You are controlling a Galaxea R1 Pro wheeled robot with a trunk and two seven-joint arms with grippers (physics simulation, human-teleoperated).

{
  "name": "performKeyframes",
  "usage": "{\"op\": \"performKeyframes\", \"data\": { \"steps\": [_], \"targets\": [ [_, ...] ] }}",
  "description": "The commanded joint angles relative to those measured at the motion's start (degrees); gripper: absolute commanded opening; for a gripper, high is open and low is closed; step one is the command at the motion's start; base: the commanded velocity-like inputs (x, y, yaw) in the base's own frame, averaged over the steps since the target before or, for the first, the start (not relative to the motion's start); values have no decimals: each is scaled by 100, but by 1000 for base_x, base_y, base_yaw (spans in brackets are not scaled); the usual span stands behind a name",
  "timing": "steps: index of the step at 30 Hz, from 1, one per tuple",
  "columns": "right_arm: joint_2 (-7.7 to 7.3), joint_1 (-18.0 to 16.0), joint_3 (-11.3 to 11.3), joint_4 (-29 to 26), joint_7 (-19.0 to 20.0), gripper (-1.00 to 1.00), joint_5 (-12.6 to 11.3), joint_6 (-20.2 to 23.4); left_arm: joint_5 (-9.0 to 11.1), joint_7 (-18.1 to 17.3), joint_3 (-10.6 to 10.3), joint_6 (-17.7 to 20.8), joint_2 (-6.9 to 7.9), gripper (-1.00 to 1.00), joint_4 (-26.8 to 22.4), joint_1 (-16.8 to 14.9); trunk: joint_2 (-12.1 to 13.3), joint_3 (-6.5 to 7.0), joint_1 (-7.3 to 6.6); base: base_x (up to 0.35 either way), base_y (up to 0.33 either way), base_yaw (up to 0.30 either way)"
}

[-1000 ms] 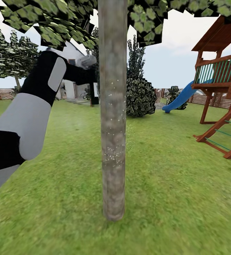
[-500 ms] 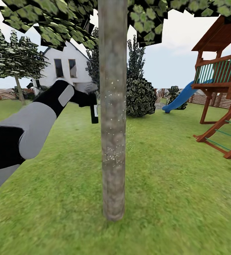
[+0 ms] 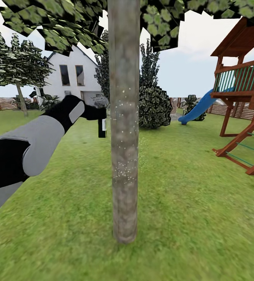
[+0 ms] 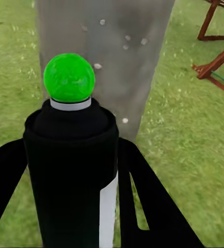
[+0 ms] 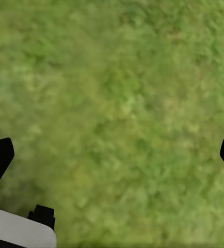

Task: In the garden, pick up the pesticide atomizer on the floor and spray pesticide onto both trees until each tree trunk is fully covered.

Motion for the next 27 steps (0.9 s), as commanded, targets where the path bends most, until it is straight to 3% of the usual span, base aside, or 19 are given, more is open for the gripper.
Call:
{"op": "performKeyframes", "data": {
  "steps": [1,3,6,10,22,24,25,27],
  "targets": [
    [-1,0,0,0,0,100,0,0,-104,-21,-184,-5,4,-100,3,0,0,0,0,0,0,0],
    [-1,0,0,0,0,100,0,0,-213,-539,-679,-53,10,-100,9,0,0,0,0,0,0,0],
    [-1,0,0,0,0,100,0,0,-230,-922,-882,-697,14,-100,258,7,0,0,0,0,0,0],
    [-1,0,0,0,0,100,0,0,-225,-981,-911,-1519,26,-100,818,8,0,0,0,-70,12,0],
    [-1,0,0,0,0,100,0,0,-225,-982,-914,-1579,27,-100,860,120,0,0,0,-133,12,0],
    [-1,0,0,0,0,100,0,0,-225,-977,-914,-1833,22,-100,860,330,0,0,0,-3,0,0],
    [-1,0,0,0,0,100,0,0,-225,-975,-914,-2210,16,-100,861,533,0,0,0,0,0,0],
    [-1,0,1,0,0,100,0,0,-210,-974,-914,-2401,-5,-100,865,765,0,0,0,0,0,0]
  ]
}}
